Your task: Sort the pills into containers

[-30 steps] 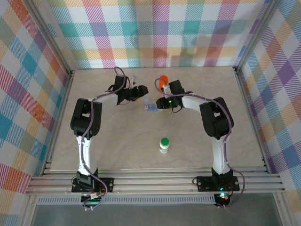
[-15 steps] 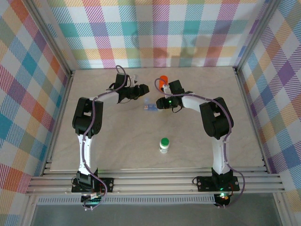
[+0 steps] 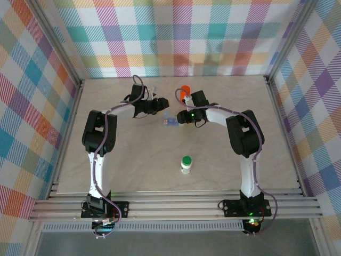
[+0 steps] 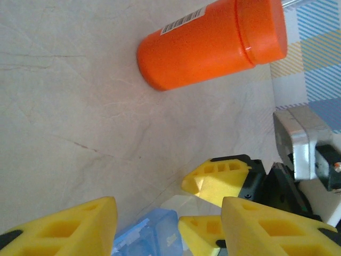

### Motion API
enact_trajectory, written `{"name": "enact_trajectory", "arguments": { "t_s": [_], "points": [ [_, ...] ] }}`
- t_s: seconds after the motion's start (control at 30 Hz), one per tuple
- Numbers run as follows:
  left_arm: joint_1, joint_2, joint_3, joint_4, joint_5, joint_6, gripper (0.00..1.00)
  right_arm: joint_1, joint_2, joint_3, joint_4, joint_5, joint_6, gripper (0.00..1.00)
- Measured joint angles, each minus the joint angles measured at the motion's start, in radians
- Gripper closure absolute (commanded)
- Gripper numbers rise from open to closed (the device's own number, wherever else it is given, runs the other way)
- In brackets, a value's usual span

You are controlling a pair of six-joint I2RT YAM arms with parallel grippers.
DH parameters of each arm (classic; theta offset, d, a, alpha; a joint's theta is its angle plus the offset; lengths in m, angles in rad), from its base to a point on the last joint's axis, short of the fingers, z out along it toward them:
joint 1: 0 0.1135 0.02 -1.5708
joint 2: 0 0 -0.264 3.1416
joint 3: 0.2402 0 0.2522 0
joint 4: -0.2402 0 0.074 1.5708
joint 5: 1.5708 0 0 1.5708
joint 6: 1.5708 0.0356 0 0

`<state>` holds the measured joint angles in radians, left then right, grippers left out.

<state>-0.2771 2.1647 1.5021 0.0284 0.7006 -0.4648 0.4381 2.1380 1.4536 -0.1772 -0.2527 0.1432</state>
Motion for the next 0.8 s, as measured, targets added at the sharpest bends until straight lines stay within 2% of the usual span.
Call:
{"name": "enact_trajectory", "arguments": {
  "t_s": [0.47, 0.8],
  "points": [
    [-0.002, -0.014, -0.014, -0.015, 0.02, 0.046, 0.46, 0.0, 0.01, 0.023, -0.029, 0.0, 0.003, 0.51],
    [-0.035, -0.085, -0.104, -0.035, 0.089, 0.073, 0.47, 0.0, 0.021, 0.047, -0.053, 0.001, 0.018, 0.51]
  ]
}}
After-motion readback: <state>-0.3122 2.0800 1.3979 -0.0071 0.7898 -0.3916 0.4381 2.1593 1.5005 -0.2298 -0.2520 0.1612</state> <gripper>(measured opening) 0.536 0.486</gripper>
